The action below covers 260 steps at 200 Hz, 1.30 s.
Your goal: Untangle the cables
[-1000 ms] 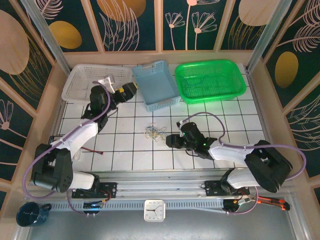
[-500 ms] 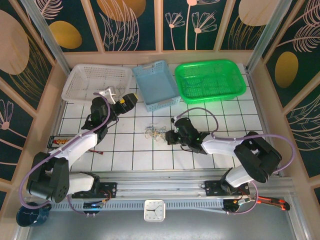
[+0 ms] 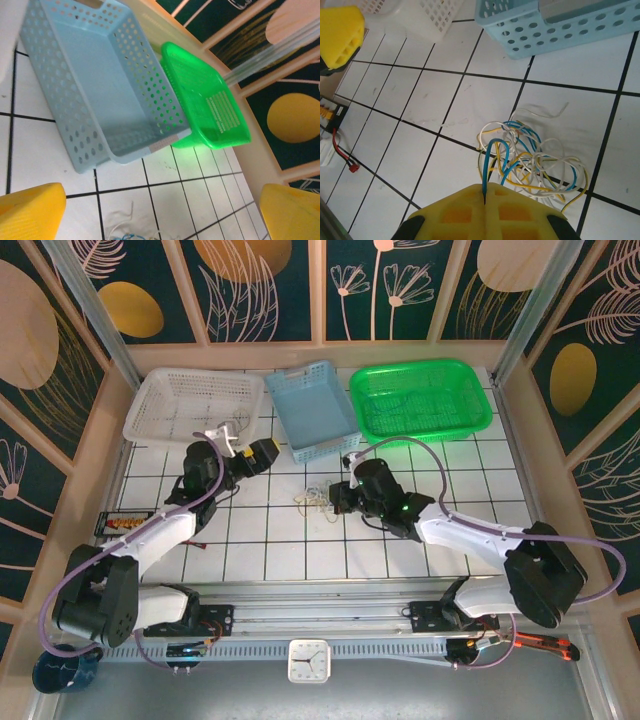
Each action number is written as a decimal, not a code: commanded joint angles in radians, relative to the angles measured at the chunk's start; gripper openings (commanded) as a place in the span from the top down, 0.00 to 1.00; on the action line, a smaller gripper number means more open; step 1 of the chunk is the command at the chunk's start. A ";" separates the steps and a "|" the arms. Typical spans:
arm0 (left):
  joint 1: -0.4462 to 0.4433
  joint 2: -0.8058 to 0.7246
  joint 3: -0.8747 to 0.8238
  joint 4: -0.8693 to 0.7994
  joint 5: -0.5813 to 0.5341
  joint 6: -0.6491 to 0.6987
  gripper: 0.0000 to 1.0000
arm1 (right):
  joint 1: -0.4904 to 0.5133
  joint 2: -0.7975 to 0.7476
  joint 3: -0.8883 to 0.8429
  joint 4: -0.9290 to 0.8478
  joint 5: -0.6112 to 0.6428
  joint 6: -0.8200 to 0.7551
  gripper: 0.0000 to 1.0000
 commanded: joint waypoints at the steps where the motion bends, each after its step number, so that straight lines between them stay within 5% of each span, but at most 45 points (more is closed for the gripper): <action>1: -0.034 0.018 -0.006 0.049 0.049 0.053 0.01 | 0.003 -0.008 0.032 -0.074 0.030 -0.052 1.00; 104: -0.197 0.083 -0.079 0.107 0.034 0.068 0.01 | -0.069 -0.082 -0.083 0.062 -0.110 0.039 1.00; 260: -0.384 0.344 0.184 -0.100 -0.109 0.396 0.20 | -0.121 -0.119 -0.038 -0.197 -0.084 -0.106 1.00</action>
